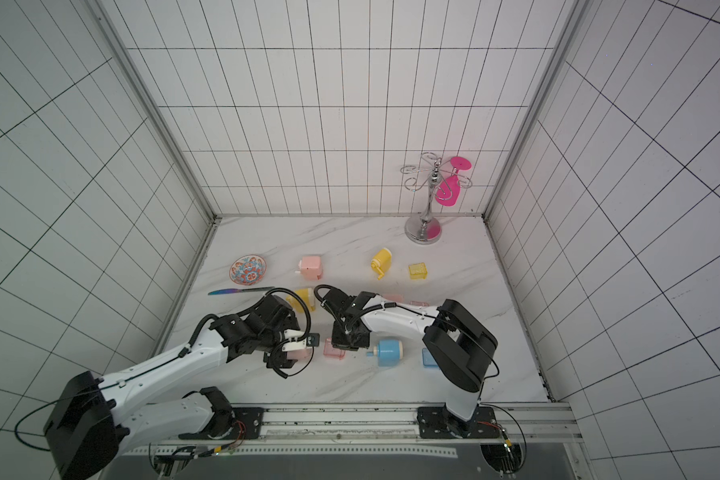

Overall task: Put the tray back into the pencil sharpener
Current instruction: Close the container of the pencil sharpener.

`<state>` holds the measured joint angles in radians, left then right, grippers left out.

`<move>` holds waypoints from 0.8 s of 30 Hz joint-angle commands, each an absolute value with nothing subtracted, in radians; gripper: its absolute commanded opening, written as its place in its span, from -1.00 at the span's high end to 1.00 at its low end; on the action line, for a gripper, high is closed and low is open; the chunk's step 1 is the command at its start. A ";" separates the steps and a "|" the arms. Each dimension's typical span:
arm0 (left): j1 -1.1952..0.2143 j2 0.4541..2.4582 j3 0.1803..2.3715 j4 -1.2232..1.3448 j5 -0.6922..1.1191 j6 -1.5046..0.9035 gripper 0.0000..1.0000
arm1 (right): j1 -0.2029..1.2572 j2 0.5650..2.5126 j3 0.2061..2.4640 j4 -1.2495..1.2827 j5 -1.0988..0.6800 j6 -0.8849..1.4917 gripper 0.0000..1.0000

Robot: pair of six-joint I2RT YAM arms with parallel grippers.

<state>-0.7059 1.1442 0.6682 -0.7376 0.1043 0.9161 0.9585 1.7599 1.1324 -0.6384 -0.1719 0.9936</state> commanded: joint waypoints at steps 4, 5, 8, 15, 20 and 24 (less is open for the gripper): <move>-0.701 1.163 0.684 -0.731 0.121 0.933 -0.68 | 0.971 1.765 1.143 -0.648 -0.157 0.997 0.80; -0.701 1.160 0.680 -0.730 0.121 0.933 -0.68 | 0.972 1.764 1.143 -0.644 -0.158 0.999 0.80; -0.698 1.145 0.675 -0.733 0.124 0.934 -0.63 | 0.972 1.764 1.143 -0.630 -0.162 1.000 0.81; -0.696 1.115 0.669 -0.738 0.129 0.927 -0.58 | 0.979 1.763 1.148 -0.612 -0.166 1.006 0.82; -0.690 1.076 0.646 -0.728 0.133 0.927 -0.63 | 0.982 1.764 1.147 -0.613 -0.167 1.007 0.81; -0.674 1.038 0.616 -0.713 0.137 0.930 -0.69 | 0.985 1.763 1.147 -0.613 -0.166 1.007 0.82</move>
<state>-0.6861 1.0622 0.6380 -0.7330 0.1139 0.9154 0.9726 1.7599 1.1324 -0.6060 -0.1730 0.9901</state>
